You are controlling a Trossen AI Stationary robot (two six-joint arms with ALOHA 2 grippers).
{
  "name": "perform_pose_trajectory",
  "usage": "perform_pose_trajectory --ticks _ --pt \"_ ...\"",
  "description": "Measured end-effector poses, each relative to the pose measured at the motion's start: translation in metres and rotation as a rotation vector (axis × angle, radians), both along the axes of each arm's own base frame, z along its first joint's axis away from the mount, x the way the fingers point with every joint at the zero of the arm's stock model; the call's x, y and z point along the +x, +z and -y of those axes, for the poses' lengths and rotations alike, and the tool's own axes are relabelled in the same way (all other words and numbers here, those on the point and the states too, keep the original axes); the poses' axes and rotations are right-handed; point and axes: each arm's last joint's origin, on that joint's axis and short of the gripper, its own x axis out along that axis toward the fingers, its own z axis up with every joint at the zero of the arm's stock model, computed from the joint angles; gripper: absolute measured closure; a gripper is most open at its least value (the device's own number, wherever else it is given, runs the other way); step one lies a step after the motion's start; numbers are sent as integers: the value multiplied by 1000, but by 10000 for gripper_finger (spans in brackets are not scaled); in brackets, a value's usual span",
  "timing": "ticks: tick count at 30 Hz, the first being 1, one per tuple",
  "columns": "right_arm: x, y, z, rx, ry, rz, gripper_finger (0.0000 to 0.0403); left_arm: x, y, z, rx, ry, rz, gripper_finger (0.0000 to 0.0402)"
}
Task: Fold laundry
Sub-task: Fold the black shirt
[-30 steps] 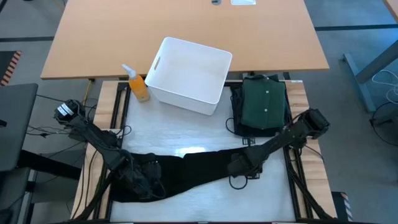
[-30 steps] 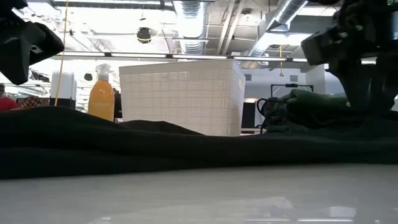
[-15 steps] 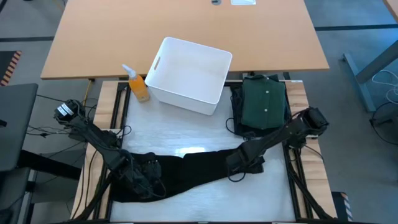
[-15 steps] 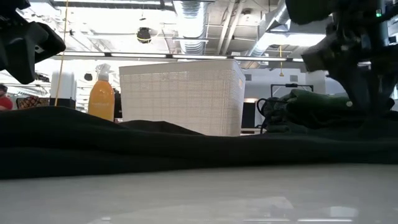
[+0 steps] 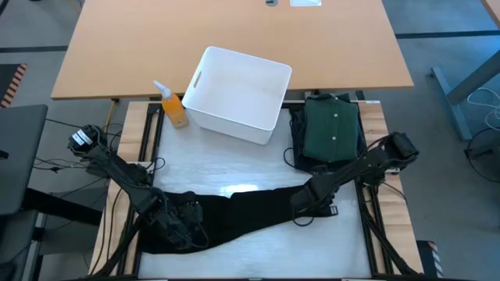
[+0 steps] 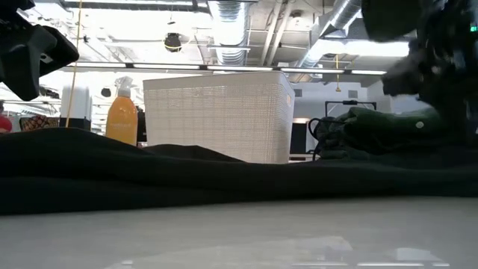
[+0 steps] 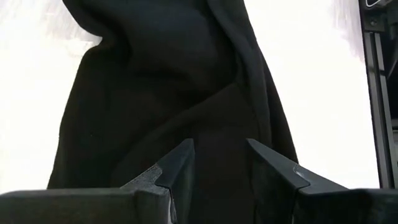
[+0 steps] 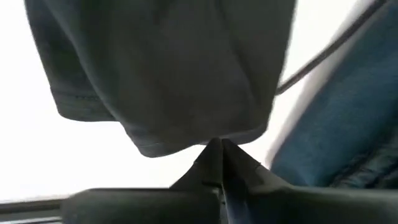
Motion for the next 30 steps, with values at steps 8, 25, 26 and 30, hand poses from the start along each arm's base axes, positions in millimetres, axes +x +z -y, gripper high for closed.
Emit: perform_pose_trajectory --ticks 8,25,26,30 --pt "-21 38 -6 30 -119 218 385 2 2 2 9 -31 33 272" --pt "1 13 -5 -74 97 189 212 4 5 6 -17 -33 77 272" --pt "3 9 -5 -78 103 171 208 4 5 6 -17 -32 77 272" --pt "9 -2 -1 -72 124 101 207 4 5 6 -18 -31 77 272"
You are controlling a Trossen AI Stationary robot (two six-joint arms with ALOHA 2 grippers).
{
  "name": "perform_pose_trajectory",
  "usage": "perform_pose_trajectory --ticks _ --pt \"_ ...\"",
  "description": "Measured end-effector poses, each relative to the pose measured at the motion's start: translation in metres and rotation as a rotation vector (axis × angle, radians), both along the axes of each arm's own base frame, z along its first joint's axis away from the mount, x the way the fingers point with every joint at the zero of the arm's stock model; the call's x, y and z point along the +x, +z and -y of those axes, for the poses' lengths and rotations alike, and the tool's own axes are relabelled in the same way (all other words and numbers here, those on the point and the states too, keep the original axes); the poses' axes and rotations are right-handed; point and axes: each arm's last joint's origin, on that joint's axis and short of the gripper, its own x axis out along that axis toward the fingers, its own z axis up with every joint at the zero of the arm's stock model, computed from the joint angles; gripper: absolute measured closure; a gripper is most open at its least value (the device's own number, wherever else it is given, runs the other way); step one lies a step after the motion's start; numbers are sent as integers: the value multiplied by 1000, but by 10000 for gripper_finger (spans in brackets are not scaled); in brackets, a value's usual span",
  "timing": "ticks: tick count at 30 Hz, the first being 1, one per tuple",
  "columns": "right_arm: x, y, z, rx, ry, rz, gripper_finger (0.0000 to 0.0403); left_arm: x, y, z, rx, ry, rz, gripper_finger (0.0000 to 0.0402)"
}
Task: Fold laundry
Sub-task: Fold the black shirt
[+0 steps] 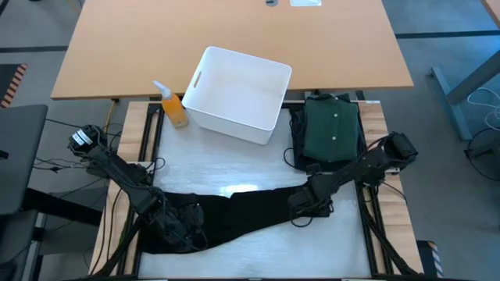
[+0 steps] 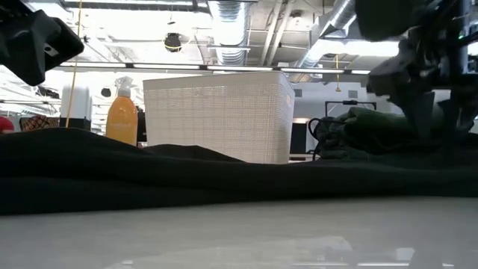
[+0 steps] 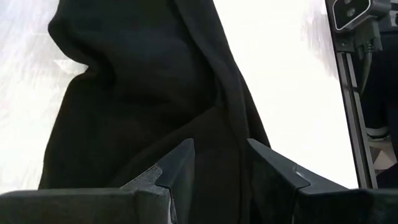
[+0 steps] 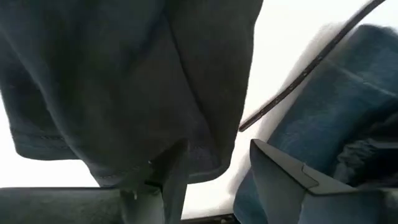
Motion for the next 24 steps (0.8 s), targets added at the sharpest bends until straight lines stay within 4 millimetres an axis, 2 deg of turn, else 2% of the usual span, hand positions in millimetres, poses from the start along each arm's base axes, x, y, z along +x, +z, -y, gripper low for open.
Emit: perform_pose_trajectory --ticks 5,11,18,21,24 --pt "2 -7 7 62 -35 -62 227 0 0 0 0 1 0 272" --pt "1 -12 15 117 -71 -106 273 0 0 0 3 4 2 272" --pt "-4 -17 17 118 -47 -134 384 0 0 0 12 -5 5 272" --pt "-5 -14 15 121 -45 -117 383 0 2 0 22 -18 9 272" --pt "-9 -3 10 133 -50 -78 384 -5 12 -1 -12 -30 35 272"
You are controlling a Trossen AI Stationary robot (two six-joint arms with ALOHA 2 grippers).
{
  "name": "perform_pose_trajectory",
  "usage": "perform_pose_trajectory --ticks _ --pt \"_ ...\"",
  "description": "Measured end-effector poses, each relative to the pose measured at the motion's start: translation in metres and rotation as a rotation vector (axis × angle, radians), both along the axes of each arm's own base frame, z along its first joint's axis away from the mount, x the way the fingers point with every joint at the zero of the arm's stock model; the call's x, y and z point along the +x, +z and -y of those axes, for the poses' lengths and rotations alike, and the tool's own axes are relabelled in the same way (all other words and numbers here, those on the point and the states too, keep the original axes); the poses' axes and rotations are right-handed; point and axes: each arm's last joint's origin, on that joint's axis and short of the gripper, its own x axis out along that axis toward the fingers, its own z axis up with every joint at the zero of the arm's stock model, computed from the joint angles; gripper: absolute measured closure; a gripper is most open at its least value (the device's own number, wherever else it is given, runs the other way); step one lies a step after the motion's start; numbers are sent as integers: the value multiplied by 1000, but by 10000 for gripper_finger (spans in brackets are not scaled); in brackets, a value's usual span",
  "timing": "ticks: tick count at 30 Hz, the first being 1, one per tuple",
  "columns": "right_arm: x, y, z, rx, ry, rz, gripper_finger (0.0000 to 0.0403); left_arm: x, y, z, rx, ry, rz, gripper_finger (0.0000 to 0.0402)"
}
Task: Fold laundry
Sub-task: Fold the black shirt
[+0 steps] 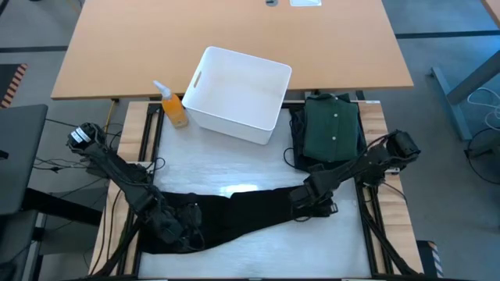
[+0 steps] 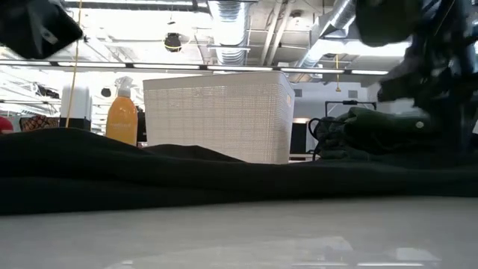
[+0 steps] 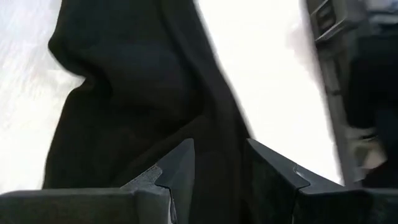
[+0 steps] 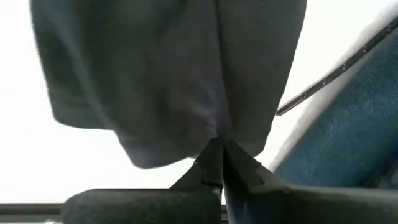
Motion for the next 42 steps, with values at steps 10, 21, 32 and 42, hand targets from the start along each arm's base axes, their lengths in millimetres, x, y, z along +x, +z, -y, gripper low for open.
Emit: perform_pose_trajectory --ticks 10,21,32,42 --pt "-36 45 -37 125 -114 213 390 -29 15 -11 -33 90 -38 272" --pt "-71 50 -84 184 -172 301 390 -17 -16 -3 -6 42 -44 269" --pt "-70 50 -88 172 -191 373 388 1 -60 -15 254 137 -199 244" --pt "-68 50 -90 184 -188 399 386 24 -92 -23 260 35 -344 269"
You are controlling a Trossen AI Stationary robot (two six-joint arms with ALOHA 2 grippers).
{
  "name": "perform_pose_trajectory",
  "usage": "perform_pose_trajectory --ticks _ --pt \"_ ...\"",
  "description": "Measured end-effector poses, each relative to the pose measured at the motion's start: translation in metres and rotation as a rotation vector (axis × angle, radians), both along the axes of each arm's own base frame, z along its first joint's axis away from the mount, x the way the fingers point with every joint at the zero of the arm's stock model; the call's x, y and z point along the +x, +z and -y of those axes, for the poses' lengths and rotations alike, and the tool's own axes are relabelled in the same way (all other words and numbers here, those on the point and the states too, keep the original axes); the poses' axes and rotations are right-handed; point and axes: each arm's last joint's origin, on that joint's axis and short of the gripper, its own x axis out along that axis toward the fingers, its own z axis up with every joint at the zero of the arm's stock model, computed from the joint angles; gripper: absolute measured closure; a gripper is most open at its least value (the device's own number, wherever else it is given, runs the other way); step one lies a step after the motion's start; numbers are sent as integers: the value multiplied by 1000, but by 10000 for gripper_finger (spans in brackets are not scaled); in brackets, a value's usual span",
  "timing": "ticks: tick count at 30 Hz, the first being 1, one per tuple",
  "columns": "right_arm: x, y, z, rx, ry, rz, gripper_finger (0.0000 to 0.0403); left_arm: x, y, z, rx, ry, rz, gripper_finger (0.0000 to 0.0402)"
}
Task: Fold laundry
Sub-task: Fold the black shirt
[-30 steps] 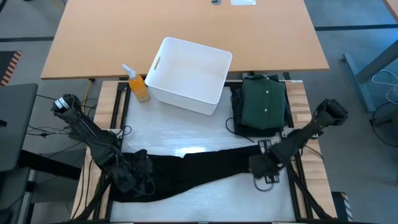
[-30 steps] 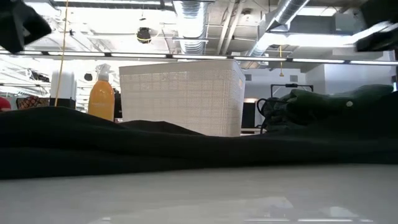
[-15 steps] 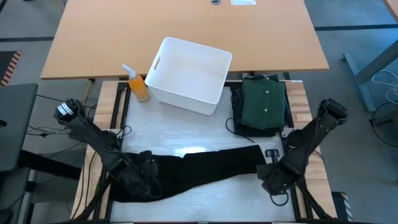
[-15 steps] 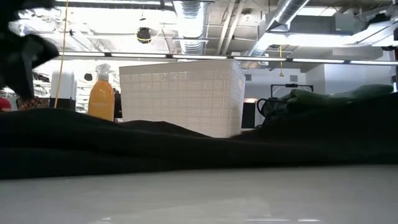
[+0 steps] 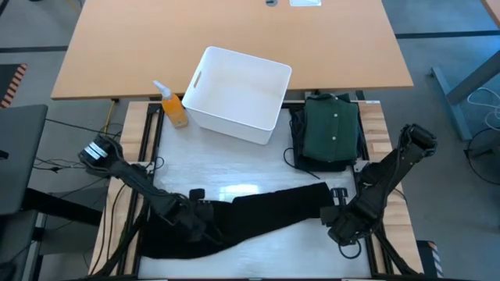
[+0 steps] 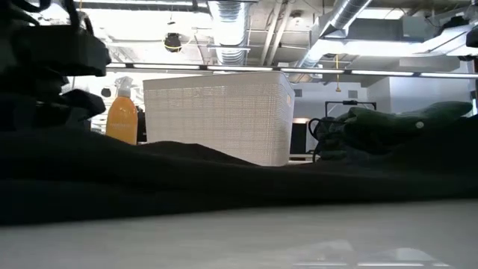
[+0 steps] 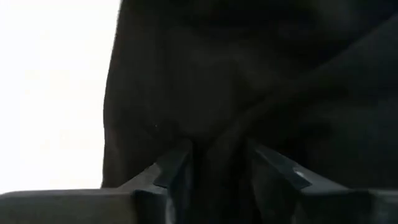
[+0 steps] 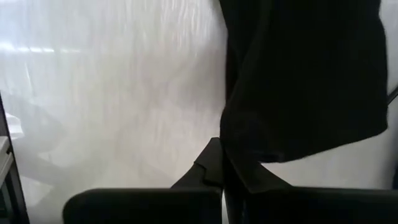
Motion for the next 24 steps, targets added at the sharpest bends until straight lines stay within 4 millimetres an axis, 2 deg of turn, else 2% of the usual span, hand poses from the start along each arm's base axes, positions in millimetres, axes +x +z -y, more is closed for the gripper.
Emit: perform_pose_trajectory --ticks 3,5,6,9,17,21,24 --pt "0 0 0 -6 6 -2 386 -4 7 -1 -9 -20 -2 328" --pt "0 0 1 -10 17 -2 386 -7 19 -2 -12 -30 26 377" --pt "0 0 1 -12 17 -3 386 -8 25 -3 -20 -30 47 387" --pt "0 0 1 -17 17 -5 386 -9 52 -2 -101 -53 143 396" --pt "-6 0 -2 -6 -33 -19 386 -34 103 -8 -186 -77 357 400" --pt "-9 0 -6 3 -57 -19 386 -41 107 -11 -197 -22 366 401" --pt "-11 0 -8 12 -94 -17 385 -41 88 -12 -170 27 318 401"
